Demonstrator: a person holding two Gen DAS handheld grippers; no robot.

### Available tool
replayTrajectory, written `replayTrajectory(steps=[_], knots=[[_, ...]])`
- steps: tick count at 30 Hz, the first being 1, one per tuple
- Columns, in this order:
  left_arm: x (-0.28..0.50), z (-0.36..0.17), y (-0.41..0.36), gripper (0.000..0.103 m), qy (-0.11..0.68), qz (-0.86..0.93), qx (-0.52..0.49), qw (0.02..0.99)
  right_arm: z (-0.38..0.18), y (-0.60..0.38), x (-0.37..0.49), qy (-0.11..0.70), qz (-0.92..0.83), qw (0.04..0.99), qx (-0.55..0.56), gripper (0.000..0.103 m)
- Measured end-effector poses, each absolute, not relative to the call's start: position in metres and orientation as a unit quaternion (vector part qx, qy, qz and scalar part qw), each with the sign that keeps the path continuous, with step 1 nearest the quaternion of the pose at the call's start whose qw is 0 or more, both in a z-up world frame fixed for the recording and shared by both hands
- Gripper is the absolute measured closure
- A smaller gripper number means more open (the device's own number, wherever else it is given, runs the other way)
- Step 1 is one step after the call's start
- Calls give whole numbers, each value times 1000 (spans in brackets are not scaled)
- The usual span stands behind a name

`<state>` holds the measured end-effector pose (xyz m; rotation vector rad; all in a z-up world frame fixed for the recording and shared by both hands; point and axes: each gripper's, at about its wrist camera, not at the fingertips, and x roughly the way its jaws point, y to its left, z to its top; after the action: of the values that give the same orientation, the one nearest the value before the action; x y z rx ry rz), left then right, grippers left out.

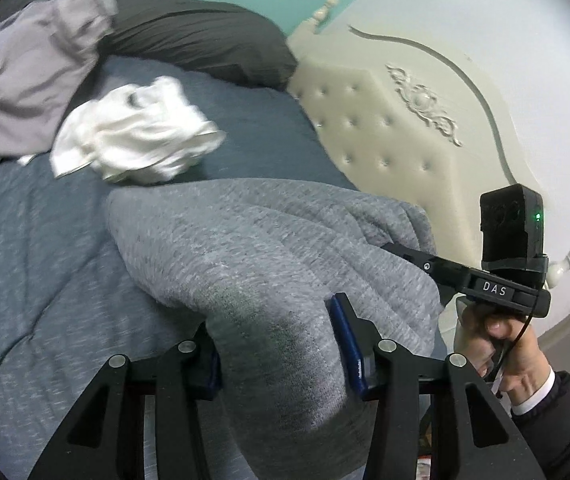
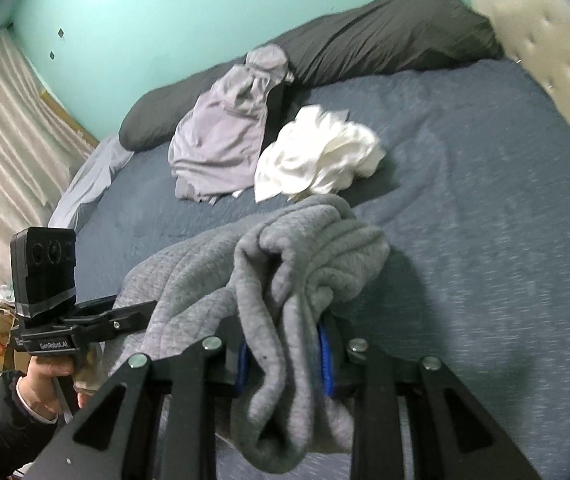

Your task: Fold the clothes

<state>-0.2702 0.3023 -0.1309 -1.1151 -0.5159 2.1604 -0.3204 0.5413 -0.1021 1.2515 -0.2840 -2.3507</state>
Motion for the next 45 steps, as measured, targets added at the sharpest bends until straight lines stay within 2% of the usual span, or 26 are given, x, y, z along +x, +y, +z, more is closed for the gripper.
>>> replayTrajectory(steps=[8,18,26,31,39,45], knots=[[-287,-90,406,53,-175,820,-410,360,-55,635,-306,-113,-881,192,416,77],[-323,-64,535,53,-147,815,-387,404,-26,751,-301,-123,-911,125,372,77],[-352,-62,609,53,-128,822,-365,418,-14,820,-313,-115,-933,83,331,77],[-366,-93,648,53,-126,820,-374,415,-38,856,-319,-115,-937,60,323,77],[-366,-184,693,54,-127,791,-449,395,-129,900,-316,-154,-914,23,374,77],[-347,-210,704,54,-130,771,-469,411,-177,925,-290,-197,-896,18,398,77]])
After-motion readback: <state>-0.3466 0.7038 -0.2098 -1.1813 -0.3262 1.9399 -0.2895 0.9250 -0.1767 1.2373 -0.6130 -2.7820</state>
